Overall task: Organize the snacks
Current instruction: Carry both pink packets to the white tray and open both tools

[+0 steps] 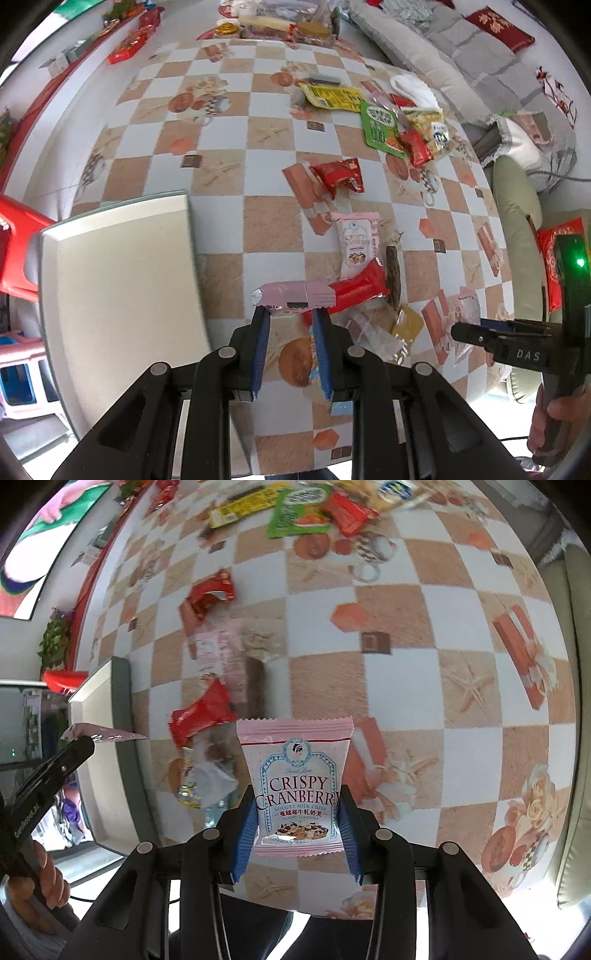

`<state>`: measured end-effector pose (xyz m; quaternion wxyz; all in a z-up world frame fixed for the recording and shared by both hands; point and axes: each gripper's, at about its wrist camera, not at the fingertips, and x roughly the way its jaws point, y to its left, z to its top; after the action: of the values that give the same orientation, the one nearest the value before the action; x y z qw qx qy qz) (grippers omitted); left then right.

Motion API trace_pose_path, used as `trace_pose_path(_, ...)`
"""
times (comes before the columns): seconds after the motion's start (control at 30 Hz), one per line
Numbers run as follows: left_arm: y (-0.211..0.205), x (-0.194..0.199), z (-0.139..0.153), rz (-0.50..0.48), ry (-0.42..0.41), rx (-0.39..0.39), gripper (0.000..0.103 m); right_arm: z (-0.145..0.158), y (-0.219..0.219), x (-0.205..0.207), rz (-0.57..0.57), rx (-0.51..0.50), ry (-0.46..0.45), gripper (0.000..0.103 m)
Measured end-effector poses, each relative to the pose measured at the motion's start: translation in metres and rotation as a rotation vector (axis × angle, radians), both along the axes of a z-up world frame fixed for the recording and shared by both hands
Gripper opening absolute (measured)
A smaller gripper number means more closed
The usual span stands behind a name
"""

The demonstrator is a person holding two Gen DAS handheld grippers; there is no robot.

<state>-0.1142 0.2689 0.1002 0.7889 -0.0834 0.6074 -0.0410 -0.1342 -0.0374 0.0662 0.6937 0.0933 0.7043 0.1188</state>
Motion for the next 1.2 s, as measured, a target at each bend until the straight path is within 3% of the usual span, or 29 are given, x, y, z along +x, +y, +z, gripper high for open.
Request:
trace_pose_path(0.3,0.040,-0.030,0.022,0.089,-0.048,-0.004,0.026,0.006,0.063,0.003,0.128,0.013,-0.026,0.043)
trace_pose_path(0.53,0.079,-0.056,0.028,0.170,-0.056,0.006,0.026,0.007,0.128,-0.009,0.293,0.043,-0.034,0.043)
trace_pose_path(0.83,0.128,-0.098,0.011,0.265,0.007,0.030,0.026,-0.006,0.209,-0.043,0.517,0.084,-0.008,0.043)
trace_pose_path(1.13,0.147,-0.121,-0.018,0.301,0.095,0.030,0.026,-0.026,0.259,-0.058,0.603,0.088,0.035,0.043)
trace_pose_path(1.2,0.145,-0.124,-0.022,0.295,0.105,0.044,0.034,-0.028,0.261,-0.059,0.598,0.086,0.047,0.047)
